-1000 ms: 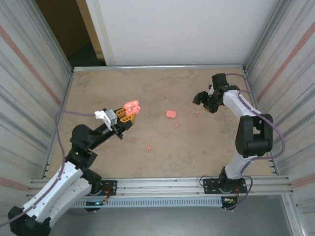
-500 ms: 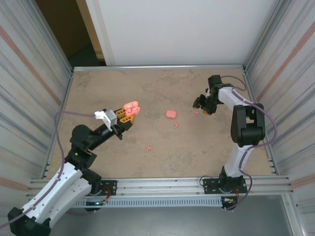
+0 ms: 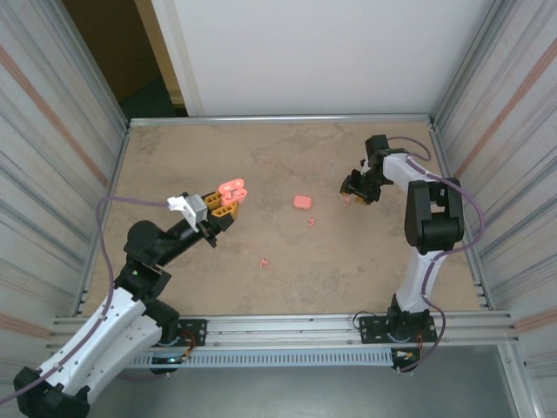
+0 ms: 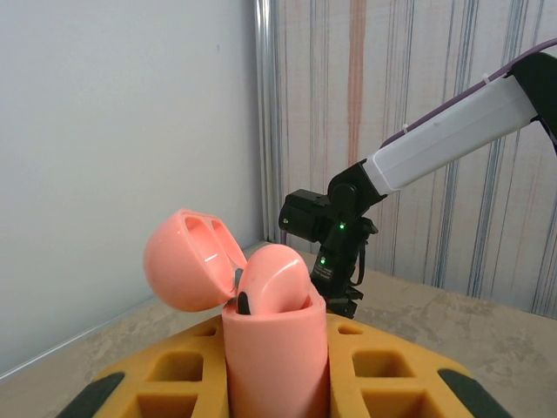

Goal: Insert the wireless bluetooth earbuds into the charging case

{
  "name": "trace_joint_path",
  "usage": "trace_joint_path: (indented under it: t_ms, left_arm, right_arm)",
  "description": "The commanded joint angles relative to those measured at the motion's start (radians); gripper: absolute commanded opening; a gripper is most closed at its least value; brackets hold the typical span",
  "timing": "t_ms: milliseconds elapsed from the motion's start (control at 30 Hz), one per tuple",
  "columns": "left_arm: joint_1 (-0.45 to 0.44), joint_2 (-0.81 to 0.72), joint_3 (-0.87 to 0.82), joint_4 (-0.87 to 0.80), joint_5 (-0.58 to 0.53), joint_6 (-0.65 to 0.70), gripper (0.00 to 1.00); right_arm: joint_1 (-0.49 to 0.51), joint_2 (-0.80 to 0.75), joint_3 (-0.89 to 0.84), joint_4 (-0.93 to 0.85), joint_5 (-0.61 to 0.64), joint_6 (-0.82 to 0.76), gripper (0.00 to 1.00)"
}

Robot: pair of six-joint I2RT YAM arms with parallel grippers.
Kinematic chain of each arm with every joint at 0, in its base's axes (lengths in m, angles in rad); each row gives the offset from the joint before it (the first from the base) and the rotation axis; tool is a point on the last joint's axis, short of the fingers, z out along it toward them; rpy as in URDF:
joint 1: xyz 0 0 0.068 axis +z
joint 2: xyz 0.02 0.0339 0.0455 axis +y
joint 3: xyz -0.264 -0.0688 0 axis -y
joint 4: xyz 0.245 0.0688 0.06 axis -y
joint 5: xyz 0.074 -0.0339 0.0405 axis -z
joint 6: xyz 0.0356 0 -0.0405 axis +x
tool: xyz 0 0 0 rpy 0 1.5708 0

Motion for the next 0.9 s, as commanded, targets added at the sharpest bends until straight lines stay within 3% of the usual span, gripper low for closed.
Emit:
trace_joint_path:
  t_ms: [0,633,867]
  left_arm:
    - [-0.004,0.0,0.019,0.012,-0.008,0.022,0.0]
    - [-0.004,0.038,0.026,0.016,-0.002,0.031,0.0]
    - [-0.004,0.047,0.029,0.017,-0.001,0.035,0.0]
  right_arm:
    - [0.0,0.029,0.038,-0.011,-0.019,-0.022,0.45]
    - [0.022,0.111,0.077,-0.024,-0.006,-0.035,0.39]
    - [0.037,0.142,0.108,-0.049,0.025,-0.047,0.32]
